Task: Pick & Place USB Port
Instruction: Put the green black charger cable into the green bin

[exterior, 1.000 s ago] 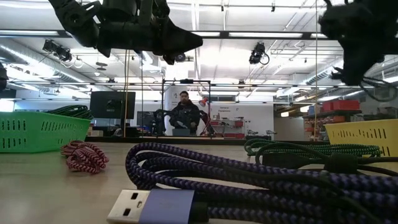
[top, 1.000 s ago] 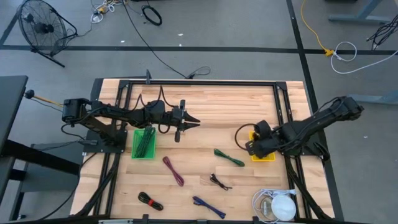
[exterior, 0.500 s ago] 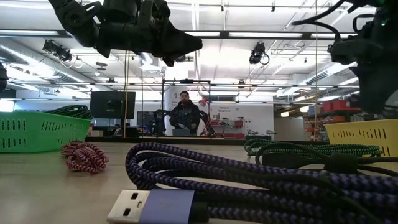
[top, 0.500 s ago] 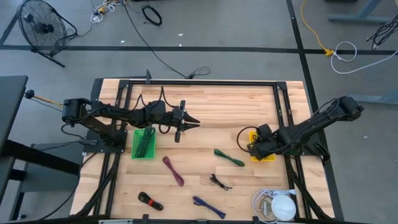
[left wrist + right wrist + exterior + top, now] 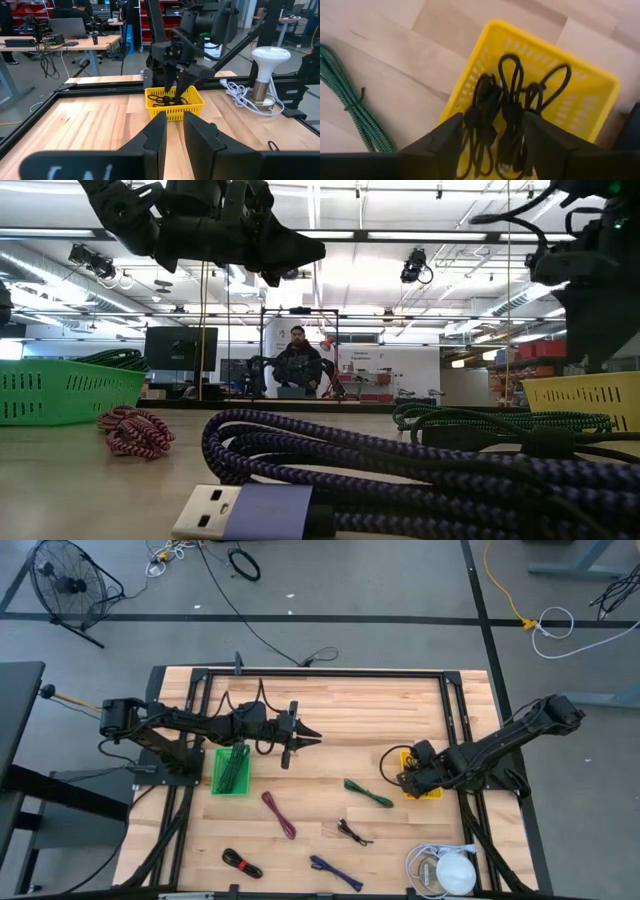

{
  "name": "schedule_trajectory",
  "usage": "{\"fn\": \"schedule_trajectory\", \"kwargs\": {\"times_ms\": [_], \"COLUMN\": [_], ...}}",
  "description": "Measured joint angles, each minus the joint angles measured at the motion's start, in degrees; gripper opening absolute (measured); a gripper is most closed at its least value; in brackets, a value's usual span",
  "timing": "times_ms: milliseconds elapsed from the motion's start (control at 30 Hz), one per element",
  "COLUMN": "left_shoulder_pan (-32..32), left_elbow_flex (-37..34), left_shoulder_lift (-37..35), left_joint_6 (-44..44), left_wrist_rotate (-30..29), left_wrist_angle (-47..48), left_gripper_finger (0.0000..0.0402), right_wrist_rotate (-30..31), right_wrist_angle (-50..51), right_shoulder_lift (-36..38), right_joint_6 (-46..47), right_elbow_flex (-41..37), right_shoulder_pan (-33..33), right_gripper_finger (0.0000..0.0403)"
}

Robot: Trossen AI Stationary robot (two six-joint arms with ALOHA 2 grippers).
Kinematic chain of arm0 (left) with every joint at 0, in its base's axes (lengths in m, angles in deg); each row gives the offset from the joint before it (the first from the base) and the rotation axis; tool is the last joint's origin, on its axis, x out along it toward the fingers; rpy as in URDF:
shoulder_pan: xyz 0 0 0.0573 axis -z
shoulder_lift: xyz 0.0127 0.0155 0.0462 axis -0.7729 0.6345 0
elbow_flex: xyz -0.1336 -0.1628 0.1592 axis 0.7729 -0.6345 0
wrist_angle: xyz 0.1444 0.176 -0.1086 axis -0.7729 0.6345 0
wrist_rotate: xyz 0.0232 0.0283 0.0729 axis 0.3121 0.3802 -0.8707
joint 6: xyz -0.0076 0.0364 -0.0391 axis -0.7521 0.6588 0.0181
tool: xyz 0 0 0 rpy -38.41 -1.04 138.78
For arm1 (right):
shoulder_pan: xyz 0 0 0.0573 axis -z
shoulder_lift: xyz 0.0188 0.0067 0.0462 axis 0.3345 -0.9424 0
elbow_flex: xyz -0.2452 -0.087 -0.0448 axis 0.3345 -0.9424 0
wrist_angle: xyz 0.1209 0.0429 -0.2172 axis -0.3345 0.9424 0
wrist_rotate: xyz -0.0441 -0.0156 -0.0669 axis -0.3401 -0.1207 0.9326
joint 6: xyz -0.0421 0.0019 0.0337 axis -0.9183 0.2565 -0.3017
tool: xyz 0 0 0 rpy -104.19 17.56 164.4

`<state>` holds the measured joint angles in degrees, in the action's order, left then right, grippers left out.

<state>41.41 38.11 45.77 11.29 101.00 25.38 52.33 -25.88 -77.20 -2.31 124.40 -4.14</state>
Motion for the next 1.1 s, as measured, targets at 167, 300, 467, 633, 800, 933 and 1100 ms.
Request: {"fn": "schedule_trajectory", "kwargs": {"times_ms": [167, 300, 467, 633, 800, 933, 1100], "left_shoulder_pan": [0.0, 0.0, 0.0, 0.0, 0.0, 0.0, 0.0], "left_elbow_flex": [0.0, 0.0, 0.0, 0.0, 0.0, 0.0, 0.0], "left_shoulder_lift": [0.0, 0.0, 0.0, 0.0, 0.0, 0.0, 0.0], "left_joint_6": [0.0, 0.0, 0.0, 0.0, 0.3, 0.4, 0.5], "left_wrist_rotate": [-0.9, -1.9, -1.9, -1.9, -1.9, -1.9, -1.9], "left_wrist_angle": [0.0, 0.0, 0.0, 0.4, 0.9, 0.9, 1.5], "left_gripper_finger": [0.0071, 0.0071, 0.0071, 0.0071, 0.0071, 0.0071, 0.0071], "right_wrist_rotate": [1.1, 0.6, -2.0, -5.4, -8.8, -11.0, -11.9], "right_wrist_angle": [-2.6, -13.4, -24.0, -26.8, -31.3, -33.0, -34.0], "right_shoulder_lift": [0.0, 0.0, -3.1, -9.5, -14.9, -18.4, -21.6], "right_joint_6": [-6.2, -14.3, -21.6, -22.9, -25.5, -27.7, -30.3], "right_elbow_flex": [4.0, 5.4, 5.4, 5.4, 5.4, 5.4, 5.4], "right_shoulder_pan": [0.5, 0.5, 0.5, 1.0, 2.4, 3.9, 5.0], "right_gripper_finger": [0.0208, 0.0197, 0.0181, 0.0166, 0.0162, 0.0162, 0.0162]}}
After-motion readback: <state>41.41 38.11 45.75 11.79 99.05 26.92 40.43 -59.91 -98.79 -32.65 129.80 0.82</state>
